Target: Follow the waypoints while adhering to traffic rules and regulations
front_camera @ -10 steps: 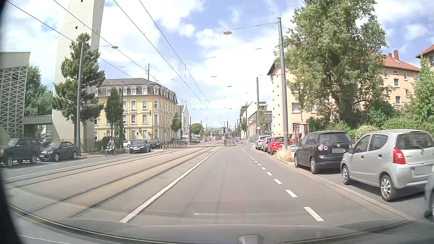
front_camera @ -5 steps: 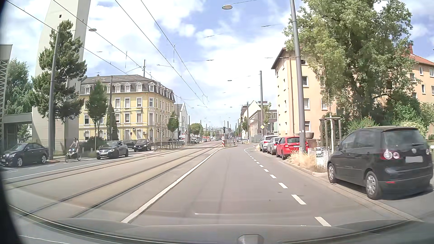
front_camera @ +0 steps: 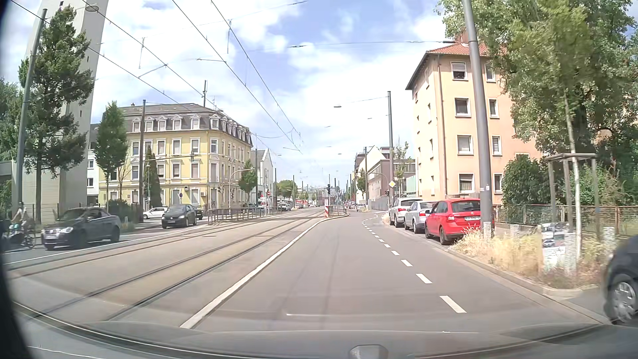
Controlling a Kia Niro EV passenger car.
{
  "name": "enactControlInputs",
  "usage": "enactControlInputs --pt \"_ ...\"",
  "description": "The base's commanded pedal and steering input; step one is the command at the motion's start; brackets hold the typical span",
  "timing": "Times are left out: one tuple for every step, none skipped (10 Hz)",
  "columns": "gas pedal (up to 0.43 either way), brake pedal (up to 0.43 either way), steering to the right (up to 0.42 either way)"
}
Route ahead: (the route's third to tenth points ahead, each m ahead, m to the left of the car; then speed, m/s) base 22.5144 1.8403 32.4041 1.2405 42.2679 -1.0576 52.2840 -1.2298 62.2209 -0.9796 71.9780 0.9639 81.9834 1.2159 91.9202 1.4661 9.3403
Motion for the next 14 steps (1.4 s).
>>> enactControlInputs --pt "0.0 0.024 0.001" --pt "0.0 0.024 0.001" --pt "0.0 0.024 0.001" --pt "0.0 0.024 0.001" --pt "0.0 0.03 0.001" --pt "0.0 0.043 0.001" --pt "0.0 0.043 0.001" --pt "0.0 0.049 0.001" --pt "0.0 0.049 0.001" --pt "0.0 0.055 0.001" --pt "0.0 0.055 0.002" --pt "0.0 0.061 0.003" --pt "0.0 0.079 0.004" --pt "0.0 0.079 0.005"
